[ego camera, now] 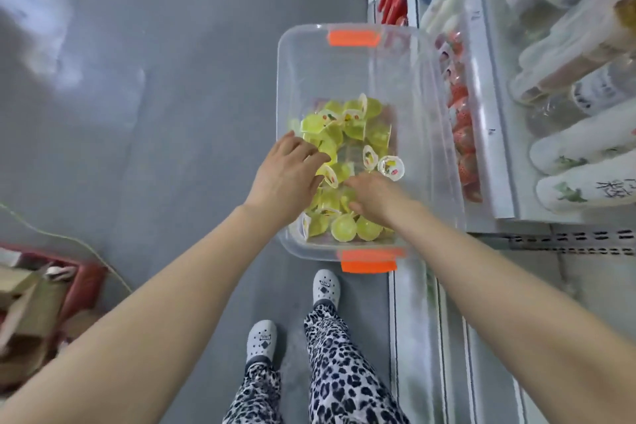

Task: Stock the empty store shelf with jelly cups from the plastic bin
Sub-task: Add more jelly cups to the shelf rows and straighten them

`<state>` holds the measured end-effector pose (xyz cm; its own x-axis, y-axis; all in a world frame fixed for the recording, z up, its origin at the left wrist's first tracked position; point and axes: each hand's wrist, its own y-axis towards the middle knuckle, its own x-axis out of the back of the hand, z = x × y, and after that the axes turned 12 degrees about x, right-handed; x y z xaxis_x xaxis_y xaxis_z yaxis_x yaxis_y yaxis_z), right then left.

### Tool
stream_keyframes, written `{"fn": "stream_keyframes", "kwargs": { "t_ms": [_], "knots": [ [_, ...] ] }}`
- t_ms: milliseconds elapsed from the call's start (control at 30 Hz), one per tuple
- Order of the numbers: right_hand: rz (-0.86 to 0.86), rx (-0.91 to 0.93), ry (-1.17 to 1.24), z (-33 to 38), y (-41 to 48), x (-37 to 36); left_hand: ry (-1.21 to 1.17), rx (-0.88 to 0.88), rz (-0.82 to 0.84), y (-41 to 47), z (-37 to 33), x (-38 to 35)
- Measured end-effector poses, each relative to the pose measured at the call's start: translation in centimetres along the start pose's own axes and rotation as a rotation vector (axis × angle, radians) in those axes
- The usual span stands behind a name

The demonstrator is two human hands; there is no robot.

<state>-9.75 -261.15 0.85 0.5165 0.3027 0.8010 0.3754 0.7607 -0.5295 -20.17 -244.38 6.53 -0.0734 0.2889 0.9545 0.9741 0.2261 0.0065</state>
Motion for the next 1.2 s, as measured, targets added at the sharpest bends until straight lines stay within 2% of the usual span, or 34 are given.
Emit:
{"fn": "stream_keyframes", "kwargs": {
  "t_ms": [267,467,833,1067,1200],
  "knots": [
    [0.147,-0.043,-0.081,-0.9,3.3,-1.4,0.015,0.03,0.004,0.3,0.1,-0.3],
    [0.043,-0.071,-0.035,-1.5,2.4,0.4,0.061,0.013,-0.003,0.4,-0.1,-0.1],
    [0.234,0.063,-0.258,-2.1,2.2,-0.7,0.13,0.029,0.036,0.5,-0.4,0.0],
    [0.16,0.066,-0.138,-2.0,2.1,0.0,0.153,0.021,0.017,0.6,-0.2,-0.4],
    [-0.043,0.005,0.034,-1.8,0.3,2.4,0.331,-0.004,0.094,0.9,-0.8,-0.6]
  ]
}}
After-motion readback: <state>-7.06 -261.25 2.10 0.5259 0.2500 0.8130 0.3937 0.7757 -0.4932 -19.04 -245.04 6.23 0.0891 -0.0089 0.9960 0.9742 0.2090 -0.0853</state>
